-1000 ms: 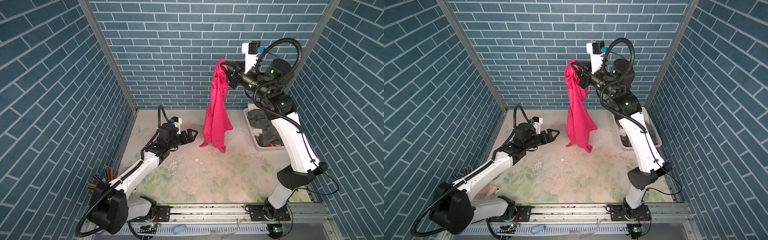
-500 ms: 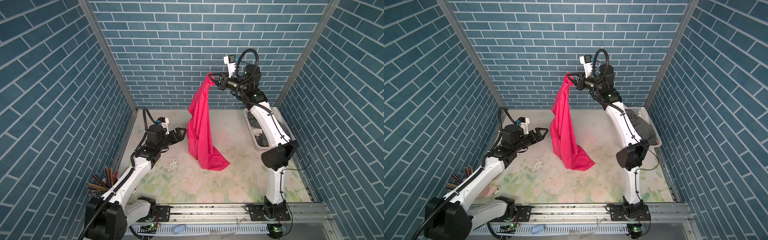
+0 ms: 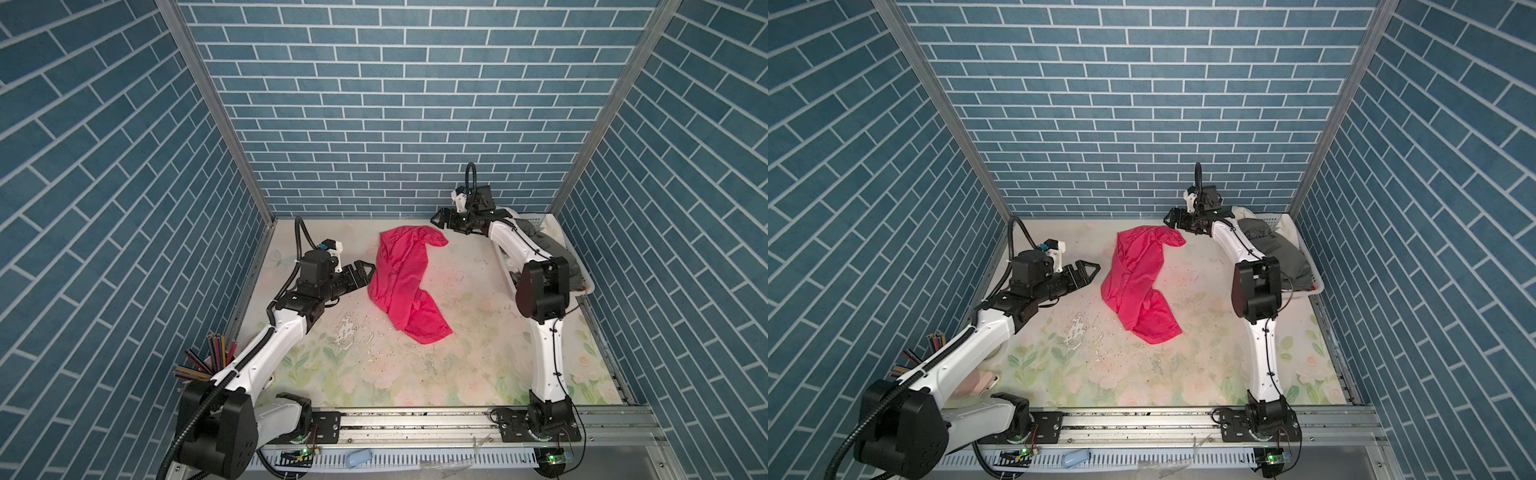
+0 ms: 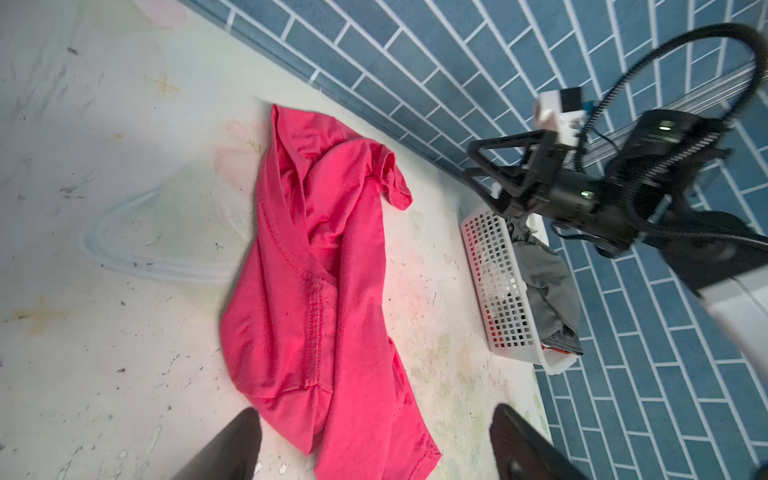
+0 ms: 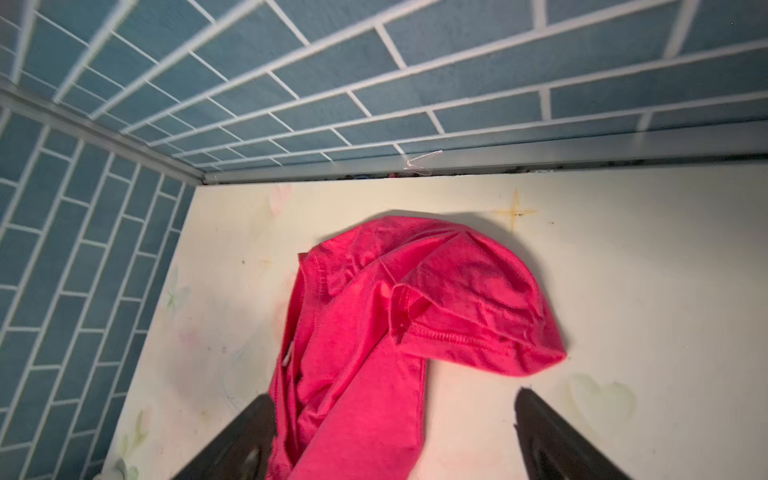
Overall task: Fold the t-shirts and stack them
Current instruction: 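Lower the magenta shirt onto the table with the right gripper and release it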
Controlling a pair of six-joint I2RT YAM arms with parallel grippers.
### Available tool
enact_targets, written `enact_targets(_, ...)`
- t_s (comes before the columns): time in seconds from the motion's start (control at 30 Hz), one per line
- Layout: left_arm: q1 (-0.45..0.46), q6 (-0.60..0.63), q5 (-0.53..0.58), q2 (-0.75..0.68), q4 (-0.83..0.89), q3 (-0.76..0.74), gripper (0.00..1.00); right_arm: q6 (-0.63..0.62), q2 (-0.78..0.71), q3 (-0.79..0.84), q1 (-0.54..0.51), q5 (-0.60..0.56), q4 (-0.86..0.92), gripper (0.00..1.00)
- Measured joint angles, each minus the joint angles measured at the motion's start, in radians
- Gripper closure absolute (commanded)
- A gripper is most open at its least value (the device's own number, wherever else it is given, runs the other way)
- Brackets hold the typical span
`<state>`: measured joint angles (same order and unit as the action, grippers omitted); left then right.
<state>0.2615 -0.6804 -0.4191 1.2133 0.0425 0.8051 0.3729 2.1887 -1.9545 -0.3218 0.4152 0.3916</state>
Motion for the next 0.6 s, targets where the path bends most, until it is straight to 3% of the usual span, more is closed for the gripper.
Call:
enact_targets(0.17, 0.051, 0.002, 0.038, 0.080, 0.015, 0.012, 0.12, -0.014, -0.344, 0.395, -0.056, -0.075, -0.129, 0.05)
enact_targets(0.27, 0.106, 0.008, 0.061, 0.142, 0.026, 0.048, 0.12, -0.013, -0.459, 0.588, -0.128, -0.124, -0.201, 0.05)
enact_targets(0.43, 0.137, 0.011, 0.079, 0.187, 0.025, 0.064, 0.12, 0.000, -0.466, 0.822, -0.262, -0.177, -0.243, 0.22)
enact_targets(0.6, 0.136, 0.011, 0.081, 0.189, 0.024, 0.063, 0.12, 0.043, -0.463, 0.926, -0.348, -0.201, -0.254, 0.28)
